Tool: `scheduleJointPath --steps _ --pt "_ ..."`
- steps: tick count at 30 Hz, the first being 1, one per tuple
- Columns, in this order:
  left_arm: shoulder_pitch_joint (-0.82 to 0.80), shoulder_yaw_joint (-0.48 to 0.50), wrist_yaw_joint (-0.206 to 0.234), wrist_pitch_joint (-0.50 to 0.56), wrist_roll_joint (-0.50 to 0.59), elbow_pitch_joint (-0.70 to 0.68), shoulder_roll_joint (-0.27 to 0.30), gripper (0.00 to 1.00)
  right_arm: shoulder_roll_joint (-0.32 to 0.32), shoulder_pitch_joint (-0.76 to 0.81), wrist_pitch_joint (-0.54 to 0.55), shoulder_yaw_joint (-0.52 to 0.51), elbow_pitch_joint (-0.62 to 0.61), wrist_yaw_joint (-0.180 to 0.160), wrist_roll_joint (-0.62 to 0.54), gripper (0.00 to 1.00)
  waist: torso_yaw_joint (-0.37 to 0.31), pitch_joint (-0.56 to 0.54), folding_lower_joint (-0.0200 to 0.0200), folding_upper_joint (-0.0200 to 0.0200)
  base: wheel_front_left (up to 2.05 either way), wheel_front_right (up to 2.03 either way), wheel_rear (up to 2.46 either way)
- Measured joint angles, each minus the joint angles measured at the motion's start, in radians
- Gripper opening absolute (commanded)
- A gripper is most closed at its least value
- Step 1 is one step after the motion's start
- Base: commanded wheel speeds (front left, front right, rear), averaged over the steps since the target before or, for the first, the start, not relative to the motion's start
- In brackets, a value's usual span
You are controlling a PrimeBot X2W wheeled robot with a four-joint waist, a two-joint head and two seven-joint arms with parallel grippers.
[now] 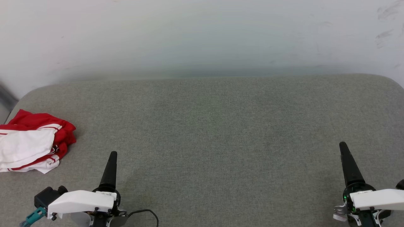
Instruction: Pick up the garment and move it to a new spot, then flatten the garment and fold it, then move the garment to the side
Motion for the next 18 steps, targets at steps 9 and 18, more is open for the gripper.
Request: scheduleJointPath --steps 9,18 --pt "0.011 -0.039 0.058 -0.037 0.202 -0.035 0.000 1.00 0.000 0.010 -0.035 0.022 -0.068 0.000 -0.209 1.00 0.001 0.001 0.0000 0.0000 0.00 0.00 0.00" --pt "0.019 -0.085 0.122 -0.071 0.393 -0.057 0.014 1.00 0.000 0.025 -0.072 0.049 -0.116 0.000 -0.415 1.00 0.004 0.004 0.0000 -0.0001 0.00 0.00 0.00"
